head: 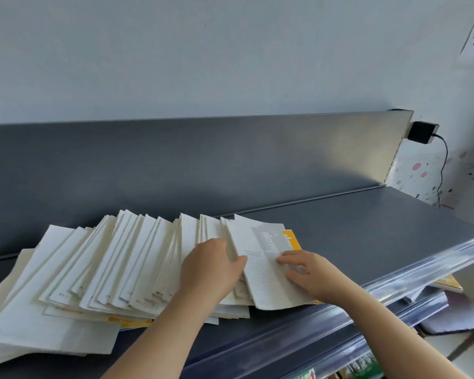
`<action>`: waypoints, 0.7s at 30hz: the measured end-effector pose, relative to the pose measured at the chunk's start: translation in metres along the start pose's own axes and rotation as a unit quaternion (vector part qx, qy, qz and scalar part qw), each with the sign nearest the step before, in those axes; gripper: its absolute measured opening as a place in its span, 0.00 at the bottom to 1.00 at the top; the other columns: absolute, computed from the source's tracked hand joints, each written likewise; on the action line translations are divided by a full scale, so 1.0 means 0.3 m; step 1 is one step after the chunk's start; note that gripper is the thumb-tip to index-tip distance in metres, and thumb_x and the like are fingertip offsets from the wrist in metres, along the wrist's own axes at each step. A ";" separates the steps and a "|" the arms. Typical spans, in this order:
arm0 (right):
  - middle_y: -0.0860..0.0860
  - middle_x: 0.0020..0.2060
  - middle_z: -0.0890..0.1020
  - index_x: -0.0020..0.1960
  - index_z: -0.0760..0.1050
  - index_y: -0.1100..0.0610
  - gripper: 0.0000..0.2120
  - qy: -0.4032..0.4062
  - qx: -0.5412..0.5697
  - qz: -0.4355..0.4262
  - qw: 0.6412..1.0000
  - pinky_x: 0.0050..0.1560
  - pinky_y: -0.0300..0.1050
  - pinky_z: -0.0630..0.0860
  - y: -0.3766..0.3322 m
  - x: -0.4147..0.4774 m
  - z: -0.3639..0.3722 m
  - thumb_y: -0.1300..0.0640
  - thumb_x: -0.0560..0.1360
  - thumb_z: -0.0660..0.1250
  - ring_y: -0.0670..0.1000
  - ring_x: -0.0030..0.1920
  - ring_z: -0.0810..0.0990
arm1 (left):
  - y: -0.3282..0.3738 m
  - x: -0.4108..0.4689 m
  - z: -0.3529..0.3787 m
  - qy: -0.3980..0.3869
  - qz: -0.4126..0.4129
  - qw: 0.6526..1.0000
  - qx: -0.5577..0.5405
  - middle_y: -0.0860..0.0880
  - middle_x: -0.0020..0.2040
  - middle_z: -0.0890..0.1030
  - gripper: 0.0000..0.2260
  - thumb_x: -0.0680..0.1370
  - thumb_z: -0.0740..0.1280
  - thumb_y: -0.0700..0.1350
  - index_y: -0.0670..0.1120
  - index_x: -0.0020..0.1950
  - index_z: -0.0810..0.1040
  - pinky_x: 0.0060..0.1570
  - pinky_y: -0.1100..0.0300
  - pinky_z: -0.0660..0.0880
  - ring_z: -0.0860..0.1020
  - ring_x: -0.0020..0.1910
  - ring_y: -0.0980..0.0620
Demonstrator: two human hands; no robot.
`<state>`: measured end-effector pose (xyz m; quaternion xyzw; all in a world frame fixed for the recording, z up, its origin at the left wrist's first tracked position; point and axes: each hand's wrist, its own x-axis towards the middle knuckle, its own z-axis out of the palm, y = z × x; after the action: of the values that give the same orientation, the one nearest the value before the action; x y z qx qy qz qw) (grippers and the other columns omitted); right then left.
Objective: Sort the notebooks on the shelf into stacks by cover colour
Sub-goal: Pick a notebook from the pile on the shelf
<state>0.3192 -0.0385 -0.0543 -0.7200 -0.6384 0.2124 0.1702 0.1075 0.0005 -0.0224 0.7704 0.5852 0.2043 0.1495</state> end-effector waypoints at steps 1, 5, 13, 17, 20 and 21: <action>0.35 0.62 0.70 0.63 0.74 0.43 0.16 -0.011 0.017 -0.007 1.000 0.56 0.33 0.65 0.014 -0.001 -0.016 0.54 0.78 0.59 0.42 0.59 0.72 | 0.017 0.004 0.005 0.006 -0.016 1.000 0.019 0.55 0.40 0.77 0.15 0.74 0.65 0.59 0.52 0.38 0.64 0.37 0.61 0.72 0.75 0.39 0.54; 0.42 0.59 0.77 0.64 0.73 0.46 0.16 0.035 0.076 -0.003 0.997 0.49 0.35 0.72 0.067 0.015 -0.035 0.55 0.79 0.57 0.45 0.52 0.76 | 0.048 0.015 0.027 0.020 -0.067 0.996 0.062 0.55 0.39 0.79 0.13 0.72 0.68 0.57 0.50 0.39 0.69 0.32 0.62 0.71 0.75 0.36 0.55; 0.37 0.52 0.75 0.57 0.78 0.50 0.18 0.018 0.091 -0.061 0.994 0.51 0.37 0.69 0.051 0.026 0.017 0.61 0.80 0.52 0.42 0.50 0.71 | 0.052 -0.009 0.033 0.049 -0.095 0.993 0.047 0.54 0.34 0.76 0.12 0.74 0.66 0.54 0.48 0.37 0.70 0.27 0.61 0.66 0.73 0.31 0.55; 0.55 0.51 0.80 0.57 0.77 0.58 0.14 0.068 0.114 -0.026 0.991 0.45 0.47 0.74 0.051 0.023 0.019 0.62 0.79 0.54 0.56 0.46 0.78 | 0.036 -0.023 0.024 0.083 -0.119 0.989 0.038 0.53 0.30 0.70 0.15 0.75 0.67 0.50 0.47 0.34 0.65 0.26 0.62 0.60 0.67 0.28 0.55; 0.55 0.47 0.78 0.50 0.75 0.63 0.12 0.067 0.098 -0.026 0.993 0.40 0.42 0.71 0.058 0.030 0.018 0.59 0.79 0.55 0.56 0.44 0.76 | 0.014 -0.027 0.013 0.114 -0.133 0.985 -0.009 0.53 0.32 0.73 0.11 0.76 0.66 0.48 0.47 0.36 0.68 0.27 0.62 0.62 0.70 0.29 0.55; 0.53 0.49 0.77 0.50 0.76 0.63 0.13 0.055 0.088 -0.035 0.994 0.40 0.40 0.70 0.053 0.032 0.021 0.57 0.79 0.55 0.52 0.44 0.75 | 0.010 -0.030 0.013 0.120 -0.135 0.983 -0.019 0.53 0.33 0.74 0.10 0.76 0.65 0.47 0.47 0.37 0.69 0.27 0.62 0.62 0.70 0.30 0.55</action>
<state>0.3302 -0.0311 -0.0686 -0.6901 -0.6318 0.2217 0.2747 0.1099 -0.0091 -0.0256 0.6510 0.6937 0.2843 0.1190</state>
